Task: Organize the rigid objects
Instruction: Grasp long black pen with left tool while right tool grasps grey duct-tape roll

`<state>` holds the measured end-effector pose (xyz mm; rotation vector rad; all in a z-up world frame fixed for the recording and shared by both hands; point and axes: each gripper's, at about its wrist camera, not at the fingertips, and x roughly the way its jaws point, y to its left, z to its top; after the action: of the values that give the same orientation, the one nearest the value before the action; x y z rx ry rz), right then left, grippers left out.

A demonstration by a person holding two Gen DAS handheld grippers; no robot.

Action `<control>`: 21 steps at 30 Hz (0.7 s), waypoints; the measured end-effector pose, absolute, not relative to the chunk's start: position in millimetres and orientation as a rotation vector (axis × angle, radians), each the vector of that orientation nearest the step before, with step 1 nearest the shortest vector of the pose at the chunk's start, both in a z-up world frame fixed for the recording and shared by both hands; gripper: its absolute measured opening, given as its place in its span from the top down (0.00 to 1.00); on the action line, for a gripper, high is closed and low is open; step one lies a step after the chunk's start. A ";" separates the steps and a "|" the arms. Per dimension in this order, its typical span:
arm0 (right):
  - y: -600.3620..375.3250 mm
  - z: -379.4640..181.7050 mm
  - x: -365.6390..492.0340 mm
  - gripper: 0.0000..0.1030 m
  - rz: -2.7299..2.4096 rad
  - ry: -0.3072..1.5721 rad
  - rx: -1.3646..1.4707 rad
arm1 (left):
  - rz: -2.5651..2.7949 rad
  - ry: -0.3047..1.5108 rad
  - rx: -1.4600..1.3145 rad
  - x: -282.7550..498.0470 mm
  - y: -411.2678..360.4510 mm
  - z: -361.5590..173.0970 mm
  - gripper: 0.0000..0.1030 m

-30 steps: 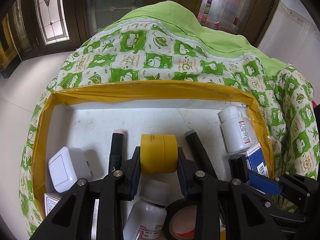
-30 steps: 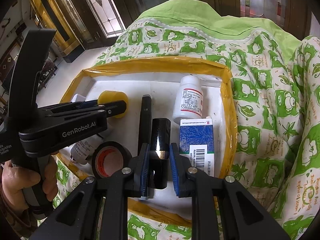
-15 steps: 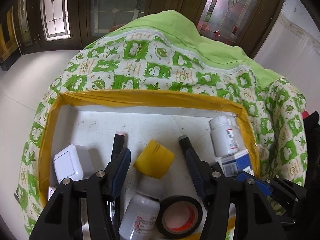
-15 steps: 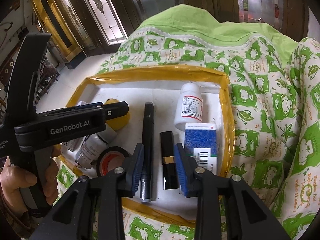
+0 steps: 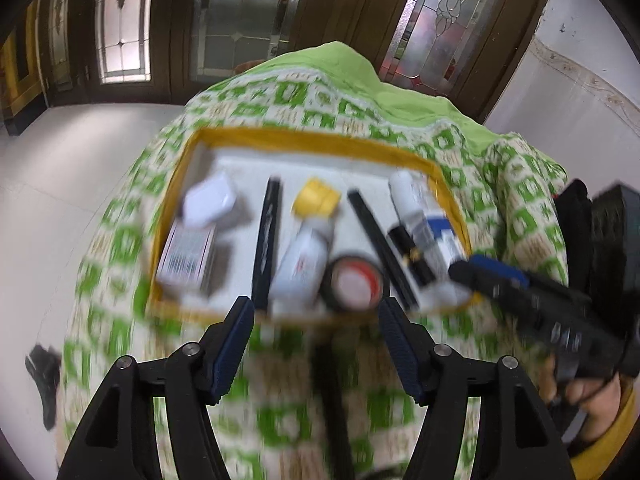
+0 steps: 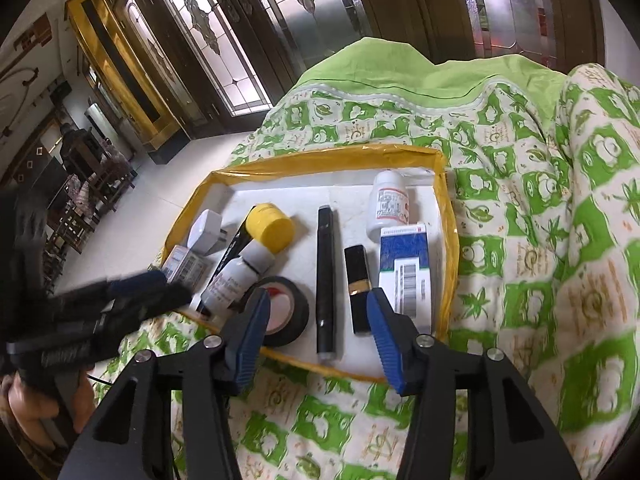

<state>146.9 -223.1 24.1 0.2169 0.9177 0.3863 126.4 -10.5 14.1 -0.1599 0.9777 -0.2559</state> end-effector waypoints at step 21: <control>-216.6 9.7 70.6 0.50 0.487 1.025 0.266 | -0.209 1.098 -0.120 80.7 -32.2 -45.6 0.33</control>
<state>70.6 -216.6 9.7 0.2658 1.0246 0.4866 80.7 -32.2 -45.6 -0.1199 1.0980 -0.2089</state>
